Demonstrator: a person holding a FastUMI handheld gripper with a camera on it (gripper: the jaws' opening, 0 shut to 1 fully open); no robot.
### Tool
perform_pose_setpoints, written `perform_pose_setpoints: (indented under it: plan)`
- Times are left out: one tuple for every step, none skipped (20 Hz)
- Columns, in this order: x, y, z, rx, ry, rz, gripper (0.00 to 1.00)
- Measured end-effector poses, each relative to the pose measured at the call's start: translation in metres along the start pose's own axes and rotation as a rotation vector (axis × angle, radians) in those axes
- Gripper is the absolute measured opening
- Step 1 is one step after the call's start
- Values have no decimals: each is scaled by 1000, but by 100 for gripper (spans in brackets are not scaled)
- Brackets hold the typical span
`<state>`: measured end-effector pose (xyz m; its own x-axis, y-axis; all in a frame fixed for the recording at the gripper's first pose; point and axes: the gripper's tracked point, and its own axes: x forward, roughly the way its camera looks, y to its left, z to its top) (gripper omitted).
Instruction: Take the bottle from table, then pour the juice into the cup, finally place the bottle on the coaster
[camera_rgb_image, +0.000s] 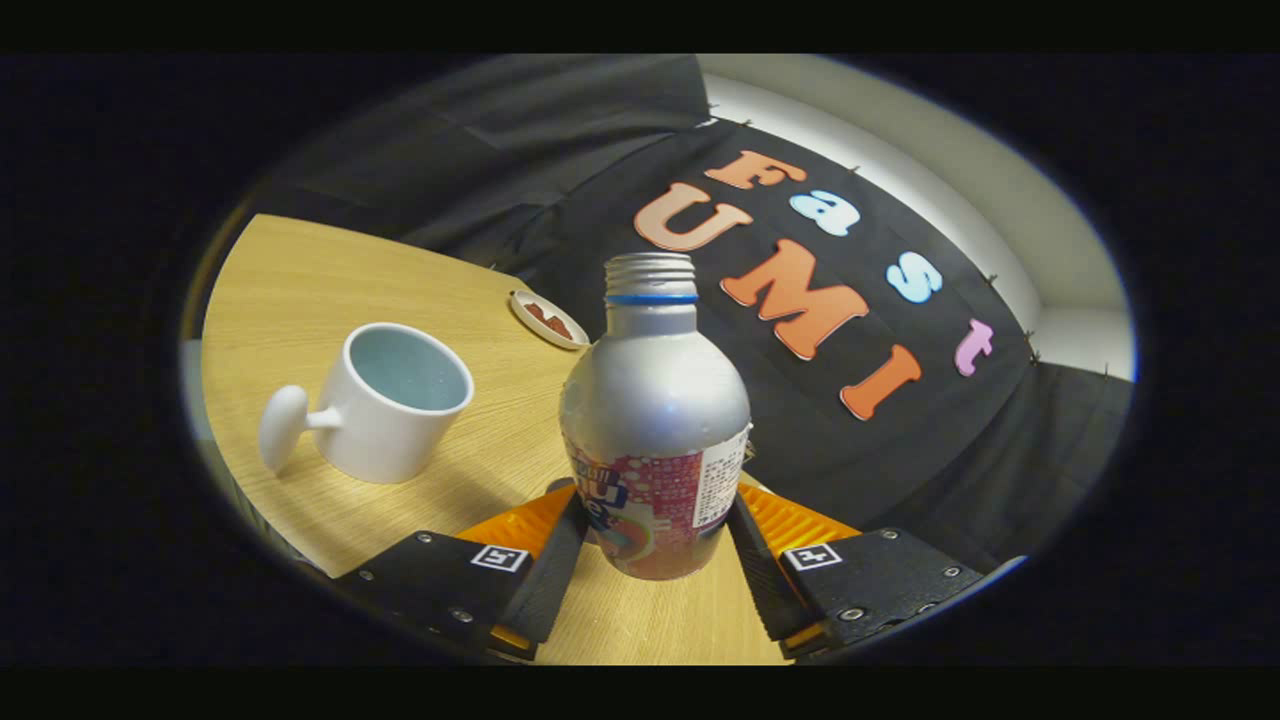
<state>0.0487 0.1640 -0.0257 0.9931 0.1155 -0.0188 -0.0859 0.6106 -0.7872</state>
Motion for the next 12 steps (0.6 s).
perform_pose_setpoints:
  plan:
    - [1, 2, 2, -27, -9, 0, 78]
    - [2, 1, 5, -52, -17, -5, 78]
    - [4, 0, 8, -77, -24, -11, 78]
    - [5, 0, 10, -101, -28, -14, 78]
    - [6, 1, 11, -124, -31, -15, 78]
    - [7, 1, 12, -148, -35, -16, 78]
    - [6, 2, 12, -174, -39, -18, 78]
    - [5, 2, 14, -205, -42, -22, 78]
    - [6, 2, 15, -235, -46, -23, 77]
    - [6, 2, 15, -264, -48, -26, 78]
    - [7, 2, 14, -281, -47, -23, 77]
    - [6, 3, 13, -294, -49, -19, 78]
